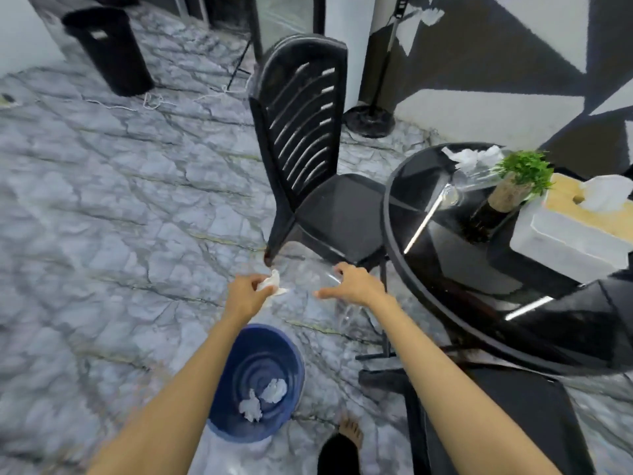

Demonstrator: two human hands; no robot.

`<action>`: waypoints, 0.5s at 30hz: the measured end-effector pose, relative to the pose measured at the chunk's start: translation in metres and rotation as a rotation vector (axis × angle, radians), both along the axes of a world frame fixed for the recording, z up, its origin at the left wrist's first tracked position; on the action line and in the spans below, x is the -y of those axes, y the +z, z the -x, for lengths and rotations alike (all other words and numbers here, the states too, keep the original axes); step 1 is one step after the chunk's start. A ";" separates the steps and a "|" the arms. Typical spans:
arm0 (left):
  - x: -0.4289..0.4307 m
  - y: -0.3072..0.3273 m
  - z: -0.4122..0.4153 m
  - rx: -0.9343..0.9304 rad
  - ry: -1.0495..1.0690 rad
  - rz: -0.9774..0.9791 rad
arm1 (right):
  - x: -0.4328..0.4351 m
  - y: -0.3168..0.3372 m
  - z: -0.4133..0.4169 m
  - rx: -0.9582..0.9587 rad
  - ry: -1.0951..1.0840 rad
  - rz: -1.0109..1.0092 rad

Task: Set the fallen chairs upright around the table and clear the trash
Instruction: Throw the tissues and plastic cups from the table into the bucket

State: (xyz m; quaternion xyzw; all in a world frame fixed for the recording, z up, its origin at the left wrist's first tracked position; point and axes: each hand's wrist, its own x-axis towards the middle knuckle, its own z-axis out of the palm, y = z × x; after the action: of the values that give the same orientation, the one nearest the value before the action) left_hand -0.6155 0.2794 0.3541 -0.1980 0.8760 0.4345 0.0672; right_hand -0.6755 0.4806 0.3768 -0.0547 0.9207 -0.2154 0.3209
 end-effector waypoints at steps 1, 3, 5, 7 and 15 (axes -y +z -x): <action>0.013 -0.013 -0.017 0.022 0.029 -0.004 | 0.013 -0.019 -0.013 0.042 0.007 0.011; 0.033 -0.043 -0.048 0.073 0.089 -0.021 | 0.037 -0.059 -0.038 0.111 0.021 0.023; 0.050 -0.076 -0.073 0.135 0.152 -0.035 | 0.057 -0.098 -0.059 0.155 0.029 0.027; 0.062 -0.113 -0.094 0.187 0.217 -0.059 | 0.076 -0.137 -0.076 0.197 0.039 0.038; 0.076 -0.260 -0.137 0.264 0.353 -0.176 | 0.121 -0.308 -0.115 0.315 0.020 0.082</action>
State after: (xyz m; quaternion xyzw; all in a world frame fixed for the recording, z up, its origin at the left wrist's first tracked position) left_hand -0.4784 0.2035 0.0939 -0.3965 0.7703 0.4845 0.1209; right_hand -0.5602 0.3592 0.0687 -0.0426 0.8487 -0.2556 0.4610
